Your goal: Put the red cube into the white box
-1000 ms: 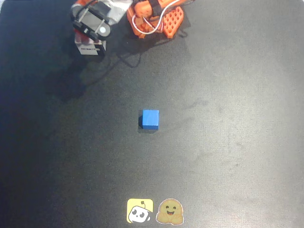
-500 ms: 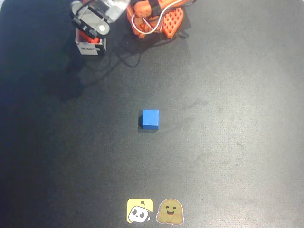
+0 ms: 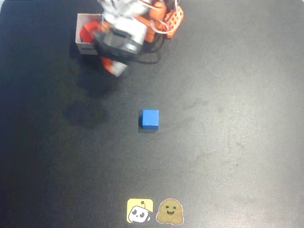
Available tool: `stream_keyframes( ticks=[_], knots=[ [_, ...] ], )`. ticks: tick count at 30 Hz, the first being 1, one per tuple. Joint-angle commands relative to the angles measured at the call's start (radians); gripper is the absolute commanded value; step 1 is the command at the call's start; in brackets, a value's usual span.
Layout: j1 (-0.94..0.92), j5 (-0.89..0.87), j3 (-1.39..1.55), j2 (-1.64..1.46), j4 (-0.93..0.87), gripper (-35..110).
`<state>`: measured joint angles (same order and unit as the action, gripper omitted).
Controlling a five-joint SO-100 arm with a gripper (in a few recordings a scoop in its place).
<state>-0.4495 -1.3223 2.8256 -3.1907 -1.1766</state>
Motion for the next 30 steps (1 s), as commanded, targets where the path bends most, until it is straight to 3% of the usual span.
stream_keyframes(
  ticks=[1,9,18,22,30],
  knots=[
    [0.195,-0.129,0.043,-0.005,0.066,0],
    [0.462,-0.256,0.126,-0.006,0.114,0],
    [0.448,-0.216,0.127,-0.005,-0.167,0],
    [0.437,-0.098,0.127,-0.006,-0.152,0],
    [0.469,-0.078,0.129,-0.006,-0.149,0]
  ],
)
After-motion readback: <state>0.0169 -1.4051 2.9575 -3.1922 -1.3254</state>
